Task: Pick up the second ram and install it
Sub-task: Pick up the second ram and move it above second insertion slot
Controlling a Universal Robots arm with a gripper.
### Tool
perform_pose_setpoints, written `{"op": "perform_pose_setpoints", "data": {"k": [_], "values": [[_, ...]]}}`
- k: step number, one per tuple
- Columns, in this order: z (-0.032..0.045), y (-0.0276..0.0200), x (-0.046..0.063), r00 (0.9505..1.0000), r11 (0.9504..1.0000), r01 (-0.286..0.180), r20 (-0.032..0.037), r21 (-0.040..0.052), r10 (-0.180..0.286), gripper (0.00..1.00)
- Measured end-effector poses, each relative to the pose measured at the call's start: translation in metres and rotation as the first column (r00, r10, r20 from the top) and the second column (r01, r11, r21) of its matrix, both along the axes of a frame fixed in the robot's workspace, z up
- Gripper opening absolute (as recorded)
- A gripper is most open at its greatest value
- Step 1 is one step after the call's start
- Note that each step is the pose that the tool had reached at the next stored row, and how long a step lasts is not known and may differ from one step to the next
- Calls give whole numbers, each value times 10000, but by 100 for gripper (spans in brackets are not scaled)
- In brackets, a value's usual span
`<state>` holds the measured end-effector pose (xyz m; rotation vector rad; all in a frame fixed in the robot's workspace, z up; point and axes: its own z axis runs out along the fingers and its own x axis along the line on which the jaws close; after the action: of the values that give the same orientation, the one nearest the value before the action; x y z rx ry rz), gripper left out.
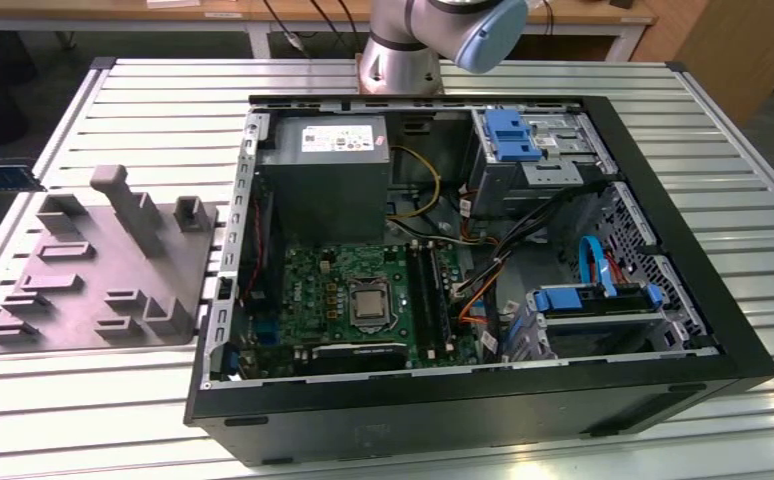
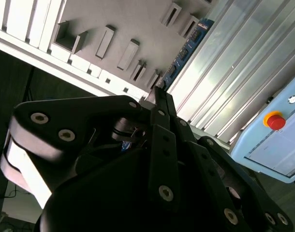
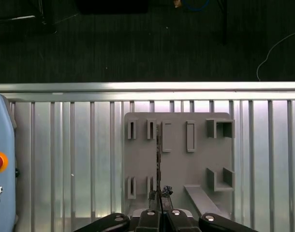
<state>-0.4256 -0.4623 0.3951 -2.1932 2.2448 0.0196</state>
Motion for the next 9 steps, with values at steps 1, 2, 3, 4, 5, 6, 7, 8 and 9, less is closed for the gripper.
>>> {"op": "perform_pose_setpoints", "data": {"k": [1,2,3,4,5,6,7,8,9], "values": [[0,0,0,10000,10000,0,0,0,0,11],[1,0,0,10000,10000,0,-1,0,0,11],[1,0,0,10000,10000,0,-2,0,0,11],[2,0,1,10000,10000,0,-2,0,0,11],[3,0,7,10000,10000,0,-4,-2,0,11],[2,0,15,10000,10000,-1,-3,-1,1,11],[1,0,24,10000,10000,0,-2,0,0,11],[1,0,35,10000,10000,0,-2,0,0,11],[1,0,47,10000,10000,0,-2,-1,0,11]]}}
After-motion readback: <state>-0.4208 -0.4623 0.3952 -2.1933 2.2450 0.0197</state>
